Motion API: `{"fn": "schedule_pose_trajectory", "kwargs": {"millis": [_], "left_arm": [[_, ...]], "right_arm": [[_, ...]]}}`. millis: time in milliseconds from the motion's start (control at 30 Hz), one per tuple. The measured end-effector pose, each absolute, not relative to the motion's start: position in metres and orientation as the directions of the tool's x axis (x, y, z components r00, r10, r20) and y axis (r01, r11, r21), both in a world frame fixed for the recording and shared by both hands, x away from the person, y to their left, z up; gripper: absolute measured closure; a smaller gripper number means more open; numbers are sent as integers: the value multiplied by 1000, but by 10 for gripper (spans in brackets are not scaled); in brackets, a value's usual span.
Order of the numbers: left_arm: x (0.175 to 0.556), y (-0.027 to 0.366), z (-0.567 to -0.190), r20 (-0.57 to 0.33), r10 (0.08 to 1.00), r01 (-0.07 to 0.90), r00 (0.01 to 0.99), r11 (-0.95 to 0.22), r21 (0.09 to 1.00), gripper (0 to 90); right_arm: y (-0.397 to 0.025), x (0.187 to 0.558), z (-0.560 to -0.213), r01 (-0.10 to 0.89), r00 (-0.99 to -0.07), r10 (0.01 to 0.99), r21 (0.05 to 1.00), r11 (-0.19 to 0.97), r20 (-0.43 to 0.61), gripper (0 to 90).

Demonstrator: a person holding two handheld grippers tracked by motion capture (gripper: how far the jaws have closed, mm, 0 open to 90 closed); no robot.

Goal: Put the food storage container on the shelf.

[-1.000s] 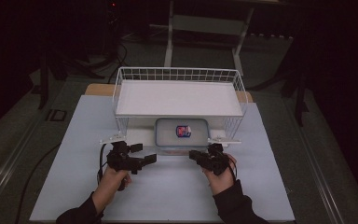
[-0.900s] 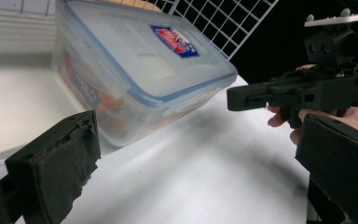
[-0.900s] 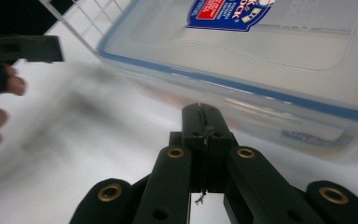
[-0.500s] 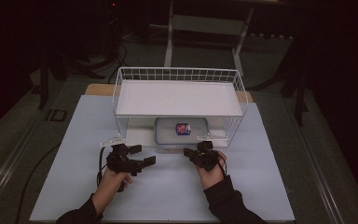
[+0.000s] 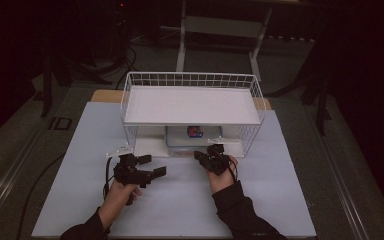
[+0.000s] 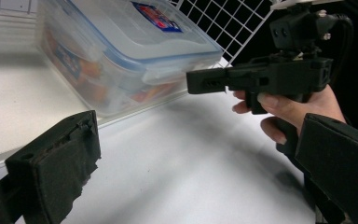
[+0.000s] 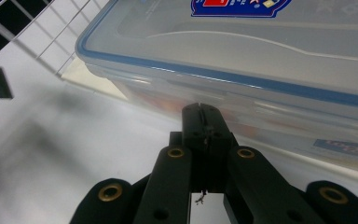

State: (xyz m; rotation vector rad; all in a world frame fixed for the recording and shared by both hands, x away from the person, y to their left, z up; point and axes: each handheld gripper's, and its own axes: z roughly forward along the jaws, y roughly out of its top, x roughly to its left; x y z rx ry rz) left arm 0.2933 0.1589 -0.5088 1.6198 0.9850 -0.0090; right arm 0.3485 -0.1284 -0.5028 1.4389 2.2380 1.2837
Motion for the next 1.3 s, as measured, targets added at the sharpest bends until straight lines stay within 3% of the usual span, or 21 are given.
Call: {"fn": "schedule_pose_trajectory", "kwargs": {"millis": [767, 900, 1233, 1267, 1300], "left_arm": [[291, 157, -509, -482, 583, 580, 654, 21, 814, 0], [290, 157, -506, -475, 584, 574, 659, 19, 819, 0], [287, 155, -503, -450, 583, 549, 677, 8, 836, 0], [287, 155, -503, -450, 583, 549, 677, 8, 836, 0], [286, 155, -503, -448, 584, 548, 677, 5, 836, 0]], "right_arm": [[-113, 368, -495, 605, -503, 829, 785, 134, 246, 893], [-115, 360, -497, 598, -516, 819, 790, 136, 250, 806], [-130, 329, -494, 544, -582, 773, 828, 138, 254, 370], [-130, 329, -494, 544, -582, 773, 828, 138, 254, 370], [-133, 325, -494, 541, -581, 770, 832, 124, 263, 301]]}}
